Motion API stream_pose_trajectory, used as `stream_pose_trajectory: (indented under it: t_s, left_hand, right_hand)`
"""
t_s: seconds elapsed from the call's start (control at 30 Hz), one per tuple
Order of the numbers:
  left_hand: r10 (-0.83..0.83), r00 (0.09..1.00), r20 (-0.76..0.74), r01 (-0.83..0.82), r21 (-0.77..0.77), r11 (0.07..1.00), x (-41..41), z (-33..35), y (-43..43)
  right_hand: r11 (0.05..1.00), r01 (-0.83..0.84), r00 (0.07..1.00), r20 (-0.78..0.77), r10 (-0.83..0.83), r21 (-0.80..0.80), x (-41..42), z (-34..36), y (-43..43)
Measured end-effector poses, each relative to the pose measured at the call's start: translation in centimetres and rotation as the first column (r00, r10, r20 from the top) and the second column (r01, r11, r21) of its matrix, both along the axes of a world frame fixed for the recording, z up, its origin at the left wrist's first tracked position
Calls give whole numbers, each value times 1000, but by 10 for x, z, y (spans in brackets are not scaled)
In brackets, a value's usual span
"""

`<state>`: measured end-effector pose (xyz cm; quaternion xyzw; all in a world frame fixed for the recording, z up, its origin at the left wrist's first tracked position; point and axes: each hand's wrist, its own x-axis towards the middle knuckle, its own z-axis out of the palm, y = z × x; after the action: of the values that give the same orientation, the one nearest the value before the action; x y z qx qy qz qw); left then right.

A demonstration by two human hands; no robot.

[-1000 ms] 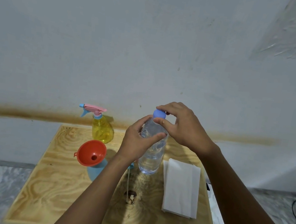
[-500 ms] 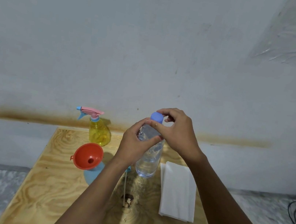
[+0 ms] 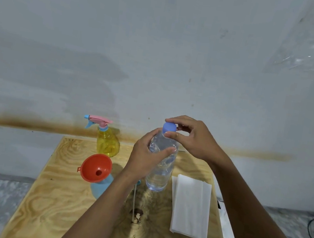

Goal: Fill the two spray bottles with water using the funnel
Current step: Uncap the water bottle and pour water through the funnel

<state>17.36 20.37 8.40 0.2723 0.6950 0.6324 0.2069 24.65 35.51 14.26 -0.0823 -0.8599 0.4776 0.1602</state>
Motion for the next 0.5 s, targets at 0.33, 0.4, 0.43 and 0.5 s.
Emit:
stream_pose_trajectory:
  t_s: [0.33,0.4,0.43,0.5]
  left_hand:
    - [-6,1000,-9,6,-11,1000,1,2,0]
    - [-9,1000,-19,9,-11,1000,1,2,-1]
    - [-9,1000,-17,9,-10,1000,1,3,-1]
    - [-13,1000,-15,13,-4,1000,3,5,-2]
  right_hand:
    - [995,-56,988,152,42,84,3,13,7]
    - [994,47,996,76,-55,103,2,6,1]
    - [992,84,995,40,-88,96,2,3,-2]
    - [989,114,993,-14,-113,99,3,-1,-5]
